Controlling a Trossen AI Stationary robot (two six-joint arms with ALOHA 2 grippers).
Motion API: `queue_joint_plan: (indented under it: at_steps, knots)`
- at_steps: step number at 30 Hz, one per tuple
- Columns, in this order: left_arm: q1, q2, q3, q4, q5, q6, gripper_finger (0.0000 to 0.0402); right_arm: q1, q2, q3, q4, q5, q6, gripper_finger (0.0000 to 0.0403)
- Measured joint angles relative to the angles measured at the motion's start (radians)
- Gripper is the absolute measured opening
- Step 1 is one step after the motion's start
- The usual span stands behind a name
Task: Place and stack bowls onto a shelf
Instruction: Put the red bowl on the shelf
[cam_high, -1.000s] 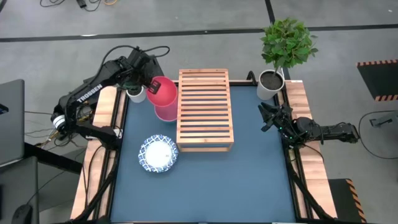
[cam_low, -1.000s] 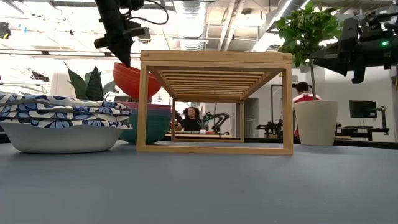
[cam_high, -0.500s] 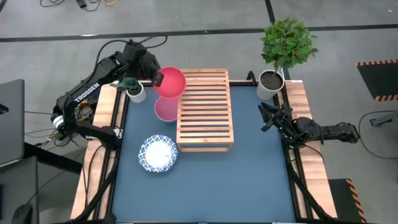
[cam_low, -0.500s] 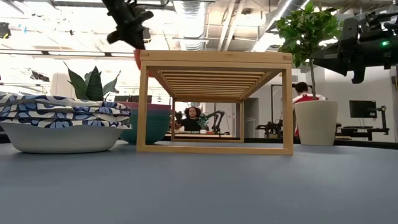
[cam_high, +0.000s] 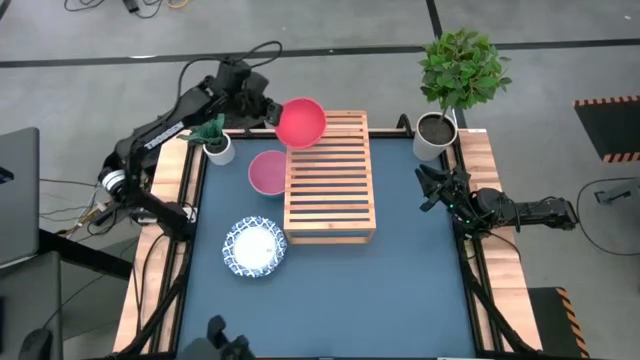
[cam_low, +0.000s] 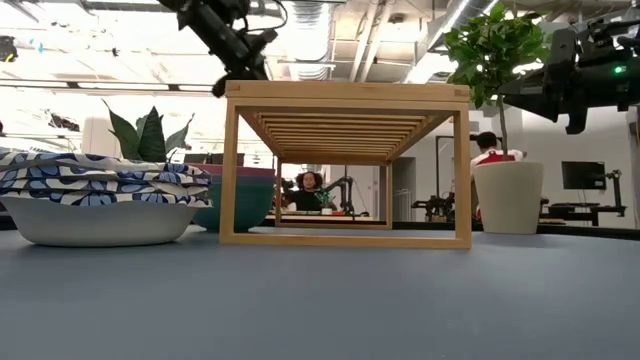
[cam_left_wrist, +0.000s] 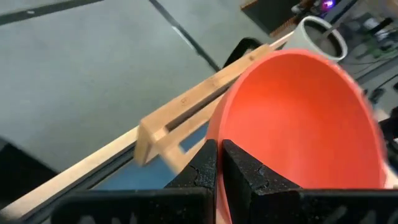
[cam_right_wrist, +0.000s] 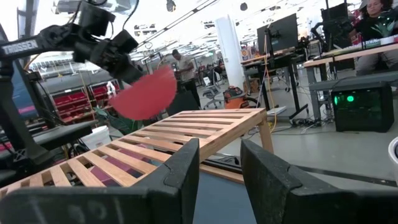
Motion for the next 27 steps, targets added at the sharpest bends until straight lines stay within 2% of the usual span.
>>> queue_joint_plan:
  at_steps: [9, 15, 27]
  knots:
    - [-0.002, 0.171, 0.212, -0.034, 0.028, 0.016, 0.0, 0.0, 0.0, 0.0, 0.0, 0.0, 0.0, 0.0143]
    - [-0.004, 0.27, 0.348, -0.138, 0.023, 0.065, 0.0, 0.0, 0.0, 0.0, 0.0, 0.0, 0.003, 0.0143]
    - [-0.004, 0.331, 0.371, -0.217, -0.003, 0.11, 0.0, 0.0, 0.0, 0.0, -0.001, 0.0, 0.003, 0.0143]
